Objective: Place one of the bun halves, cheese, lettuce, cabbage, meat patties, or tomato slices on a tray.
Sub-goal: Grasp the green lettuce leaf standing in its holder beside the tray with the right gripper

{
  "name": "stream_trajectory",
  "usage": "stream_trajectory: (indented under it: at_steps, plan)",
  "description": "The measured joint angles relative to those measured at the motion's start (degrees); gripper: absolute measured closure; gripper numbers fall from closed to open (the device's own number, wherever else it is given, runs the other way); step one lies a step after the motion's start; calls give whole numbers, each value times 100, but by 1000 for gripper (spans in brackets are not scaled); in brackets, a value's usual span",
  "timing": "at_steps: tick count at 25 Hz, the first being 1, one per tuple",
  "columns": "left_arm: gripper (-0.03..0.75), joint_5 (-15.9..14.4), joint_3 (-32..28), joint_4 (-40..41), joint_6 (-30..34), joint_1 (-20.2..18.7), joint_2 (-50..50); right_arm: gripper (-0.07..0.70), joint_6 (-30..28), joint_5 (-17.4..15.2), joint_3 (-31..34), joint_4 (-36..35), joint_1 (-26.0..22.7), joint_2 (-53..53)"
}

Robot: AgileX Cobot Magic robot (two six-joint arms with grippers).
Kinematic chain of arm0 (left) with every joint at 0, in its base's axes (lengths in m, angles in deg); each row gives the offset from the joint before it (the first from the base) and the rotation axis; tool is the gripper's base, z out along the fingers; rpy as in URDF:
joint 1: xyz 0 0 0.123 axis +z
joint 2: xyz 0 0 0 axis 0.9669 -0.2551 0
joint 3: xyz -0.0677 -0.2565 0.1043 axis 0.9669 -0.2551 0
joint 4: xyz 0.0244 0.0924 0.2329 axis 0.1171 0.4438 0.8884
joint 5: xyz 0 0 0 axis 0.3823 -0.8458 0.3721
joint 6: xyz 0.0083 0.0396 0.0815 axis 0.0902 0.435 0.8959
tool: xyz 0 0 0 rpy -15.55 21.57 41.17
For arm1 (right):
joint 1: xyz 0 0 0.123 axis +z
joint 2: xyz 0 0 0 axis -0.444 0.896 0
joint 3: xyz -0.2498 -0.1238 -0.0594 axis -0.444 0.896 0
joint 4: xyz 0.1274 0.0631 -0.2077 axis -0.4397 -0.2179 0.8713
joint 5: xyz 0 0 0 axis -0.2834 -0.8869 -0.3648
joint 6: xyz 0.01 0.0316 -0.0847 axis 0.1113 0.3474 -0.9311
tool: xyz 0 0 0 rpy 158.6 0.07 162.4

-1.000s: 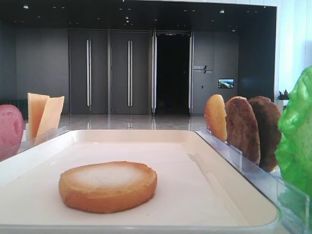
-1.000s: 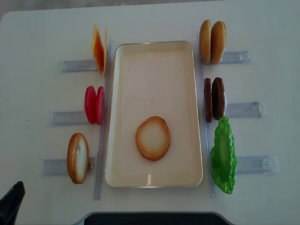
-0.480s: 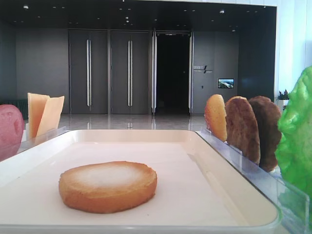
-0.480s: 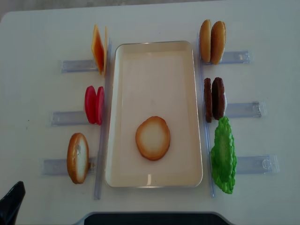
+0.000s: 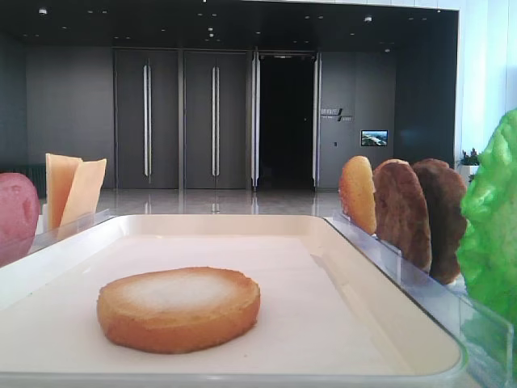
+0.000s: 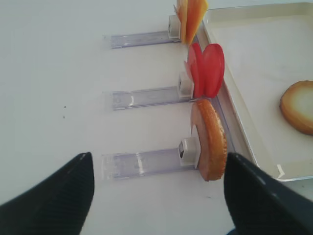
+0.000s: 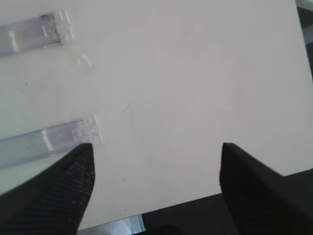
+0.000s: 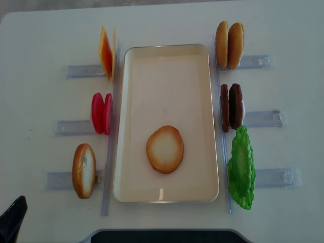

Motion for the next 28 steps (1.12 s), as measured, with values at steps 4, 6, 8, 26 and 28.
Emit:
stream_trajectory:
  at_steps: [4, 6, 8, 26, 28]
  plan:
    - [83, 0, 0, -5, 0, 0, 0, 97, -18, -29, -55, -194, 0, 527]
    - [83, 0, 0, -5, 0, 0, 0, 97, -62, -35, -55, -351, 0, 647]
    - [83, 0, 0, -5, 0, 0, 0, 97, -86, -35, -55, -453, 0, 659]
    - [83, 0, 0, -5, 0, 0, 0, 97, 2535, -45, -55, -128, 3786, 689]
    - [83, 0, 0, -5, 0, 0, 0, 97, 2881, -21, -72, -28, 4277, 776]
